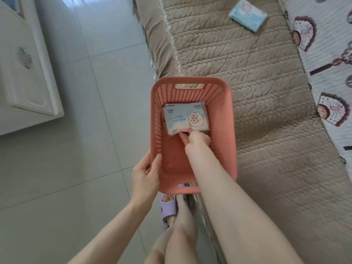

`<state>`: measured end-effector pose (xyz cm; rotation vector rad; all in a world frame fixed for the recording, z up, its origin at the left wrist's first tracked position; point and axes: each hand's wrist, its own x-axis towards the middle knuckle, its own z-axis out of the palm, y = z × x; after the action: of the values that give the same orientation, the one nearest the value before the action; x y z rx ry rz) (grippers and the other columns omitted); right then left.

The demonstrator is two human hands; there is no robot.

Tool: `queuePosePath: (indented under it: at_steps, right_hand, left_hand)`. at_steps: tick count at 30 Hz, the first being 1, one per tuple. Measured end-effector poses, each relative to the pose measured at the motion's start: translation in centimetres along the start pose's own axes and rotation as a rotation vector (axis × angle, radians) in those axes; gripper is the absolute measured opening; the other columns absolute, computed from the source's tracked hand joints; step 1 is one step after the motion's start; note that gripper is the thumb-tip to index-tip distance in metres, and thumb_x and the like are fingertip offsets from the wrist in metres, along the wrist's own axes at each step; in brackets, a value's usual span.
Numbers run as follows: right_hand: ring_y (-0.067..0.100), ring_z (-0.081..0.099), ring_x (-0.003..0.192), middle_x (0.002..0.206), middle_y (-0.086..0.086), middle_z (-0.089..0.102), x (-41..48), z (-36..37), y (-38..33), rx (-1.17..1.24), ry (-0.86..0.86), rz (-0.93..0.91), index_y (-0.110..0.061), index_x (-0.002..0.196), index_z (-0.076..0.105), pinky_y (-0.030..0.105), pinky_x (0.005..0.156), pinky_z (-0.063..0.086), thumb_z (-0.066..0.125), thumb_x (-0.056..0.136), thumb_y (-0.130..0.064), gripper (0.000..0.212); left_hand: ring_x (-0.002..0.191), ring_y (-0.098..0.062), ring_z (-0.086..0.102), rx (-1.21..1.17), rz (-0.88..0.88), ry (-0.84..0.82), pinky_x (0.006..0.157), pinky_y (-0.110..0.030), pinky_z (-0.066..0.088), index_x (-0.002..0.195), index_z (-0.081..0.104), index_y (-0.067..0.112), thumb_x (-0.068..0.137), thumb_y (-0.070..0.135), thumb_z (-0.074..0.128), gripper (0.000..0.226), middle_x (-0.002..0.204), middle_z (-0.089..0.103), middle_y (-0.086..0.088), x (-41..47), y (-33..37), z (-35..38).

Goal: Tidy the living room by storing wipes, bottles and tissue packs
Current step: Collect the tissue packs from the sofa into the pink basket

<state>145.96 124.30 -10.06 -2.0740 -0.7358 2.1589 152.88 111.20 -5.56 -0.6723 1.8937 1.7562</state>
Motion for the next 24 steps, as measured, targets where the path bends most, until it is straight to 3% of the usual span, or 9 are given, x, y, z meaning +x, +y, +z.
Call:
queuePosePath:
  at_steps: [3,6,10,13,15,17,20,22,24]
  right_hand:
    - [0.023,0.057,0.065,0.076,0.012,0.057,-0.3,2.5,-1.0,0.036,0.035,0.017,0.003,0.080,0.057,0.026,0.060,0.056,0.055,0.078,0.026,0.024]
    - [0.023,0.056,0.066,0.079,0.013,0.057,-0.6,5.9,-2.4,0.048,0.046,0.006,0.003,0.081,0.059,0.022,0.047,0.054,0.050,0.072,0.032,0.031]
    - [0.024,0.055,0.064,0.081,0.015,0.059,0.1,10.9,-4.4,-0.014,0.036,0.046,-0.001,0.064,0.054,0.030,0.070,0.056,0.055,0.071,0.028,0.031]
    - [0.029,0.059,0.077,0.097,0.021,0.061,1.0,14.0,-5.3,-0.030,0.001,0.079,0.001,0.069,0.054,0.042,0.084,0.057,0.053,0.077,0.023,0.023]
    - [0.033,0.061,0.093,0.103,0.022,0.062,0.9,15.9,-6.4,-0.060,-0.039,0.100,0.004,0.085,0.059,0.047,0.086,0.056,0.058,0.078,0.019,0.016]
    - [0.036,0.061,0.102,0.107,0.021,0.064,1.0,17.4,-7.5,-0.074,-0.061,0.087,0.006,0.103,0.060,0.046,0.084,0.057,0.064,0.077,0.014,0.027]
    - [0.035,0.062,0.107,0.107,0.020,0.066,0.6,19.7,-9.8,-0.131,-0.082,0.040,0.004,0.101,0.061,0.040,0.073,0.060,0.073,0.072,0.009,0.032]
    - [0.035,0.061,0.111,0.109,0.023,0.065,0.5,20.9,-11.3,-0.195,-0.084,-0.024,0.004,0.099,0.061,0.036,0.065,0.059,0.076,0.071,0.004,0.032]
    - [0.034,0.060,0.112,0.113,0.025,0.062,0.7,22.1,-13.1,-0.229,-0.077,-0.096,-0.004,0.094,0.057,0.037,0.067,0.057,0.075,0.075,0.000,0.026]
  left_hand:
    - [0.077,-0.013,0.063,-0.002,0.002,-0.004,0.073,-0.030,0.054,0.082,0.075,0.034,0.098,0.013,0.053,0.034,0.085,0.072,0.000,1.4,1.8,-0.1]
    - [0.076,-0.012,0.062,-0.016,0.015,0.008,0.071,-0.025,0.053,0.088,0.074,0.027,0.097,0.011,0.053,0.028,0.083,0.072,0.001,3.5,4.4,0.2]
    - [0.077,-0.019,0.057,-0.046,0.019,0.010,0.073,-0.037,0.048,0.087,0.071,0.017,0.097,0.010,0.054,0.021,0.081,0.067,-0.007,6.9,8.0,1.0]
    - [0.078,-0.021,0.057,-0.029,-0.014,0.008,0.072,-0.038,0.049,0.087,0.069,0.014,0.097,0.011,0.053,0.019,0.083,0.066,-0.010,9.1,10.9,1.5]
    - [0.078,-0.019,0.061,-0.029,-0.017,-0.004,0.072,-0.035,0.053,0.091,0.070,0.014,0.097,0.012,0.053,0.018,0.085,0.069,-0.010,10.9,12.9,1.8]
    - [0.079,-0.021,0.059,-0.029,-0.018,-0.013,0.073,-0.036,0.051,0.093,0.070,0.011,0.097,0.012,0.053,0.017,0.085,0.068,-0.011,12.3,15.0,2.2]
    - [0.079,-0.021,0.059,-0.012,-0.008,-0.001,0.076,-0.040,0.052,0.094,0.069,0.009,0.097,0.011,0.053,0.017,0.087,0.068,-0.013,15.3,17.6,3.0]
    - [0.077,-0.018,0.060,-0.011,0.006,0.014,0.073,-0.033,0.055,0.094,0.068,0.007,0.097,0.010,0.052,0.017,0.087,0.069,-0.013,16.9,19.0,3.8]
    - [0.071,-0.011,0.059,-0.037,0.026,0.021,0.064,-0.020,0.054,0.092,0.067,0.006,0.098,0.006,0.050,0.018,0.081,0.067,-0.009,18.7,20.5,4.6]
